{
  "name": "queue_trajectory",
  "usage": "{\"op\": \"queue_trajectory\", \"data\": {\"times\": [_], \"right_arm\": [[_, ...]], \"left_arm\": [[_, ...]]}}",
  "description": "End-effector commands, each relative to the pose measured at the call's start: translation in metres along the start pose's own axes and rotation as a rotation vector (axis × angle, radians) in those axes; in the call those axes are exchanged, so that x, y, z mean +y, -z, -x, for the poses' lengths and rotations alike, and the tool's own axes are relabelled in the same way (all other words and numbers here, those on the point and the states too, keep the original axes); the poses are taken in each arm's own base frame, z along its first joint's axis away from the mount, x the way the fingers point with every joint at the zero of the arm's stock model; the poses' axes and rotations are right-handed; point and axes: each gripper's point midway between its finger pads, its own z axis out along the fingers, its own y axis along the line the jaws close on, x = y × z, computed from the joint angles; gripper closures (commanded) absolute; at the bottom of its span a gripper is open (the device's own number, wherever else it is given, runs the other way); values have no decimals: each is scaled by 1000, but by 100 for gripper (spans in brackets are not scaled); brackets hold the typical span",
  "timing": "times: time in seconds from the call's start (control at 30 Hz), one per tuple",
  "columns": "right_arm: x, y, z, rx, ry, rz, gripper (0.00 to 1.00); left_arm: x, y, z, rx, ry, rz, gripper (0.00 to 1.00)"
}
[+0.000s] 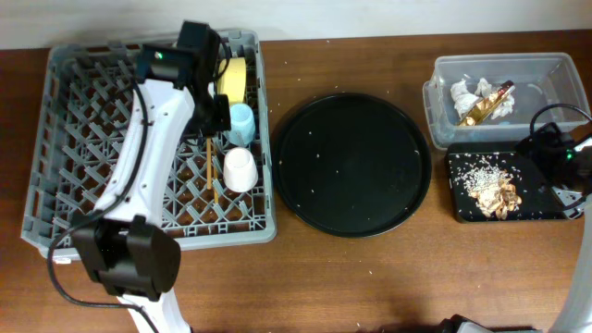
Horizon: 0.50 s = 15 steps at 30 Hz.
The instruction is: Sort waste into correct bins and load items into the dishwasher rack
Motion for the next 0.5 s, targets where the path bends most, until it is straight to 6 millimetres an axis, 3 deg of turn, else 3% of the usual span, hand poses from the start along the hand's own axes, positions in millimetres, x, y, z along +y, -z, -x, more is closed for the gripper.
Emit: {"op": "queue_trajectory", "data": {"times": [0.0,0.07,0.2,0.23,0.27,0.3,0.4,0.43,0.47], "right_arm": [[1,6,4,-22,-5,2,2],[1,6,4,-22,-5,2,2],[1,6,4,-22,-5,2,2],[1,6,4,-22,-5,2,2],[1,6,4,-22,-5,2,2],[1,6,4,-22,-5,2,2],[1,6,4,-22,-5,2,2],[1,6,4,-22,-5,2,2],[1,6,4,-22,-5,2,1]], "left_arm": [[12,-48,-12,54,42,3,99],[25,-73,-13,54,66,7,100],[30,-90,-18,62,30,9,99],[30,-90,-21,74,29,10,87],[28,-90,-24,86,29,-4,67],[24,-89,-26,96,30,-27,60],[20,-76,-21,68,24,-59,58],[20,-63,-16,34,25,-67,58],[19,-36,-7,-35,27,-85,58]]}}
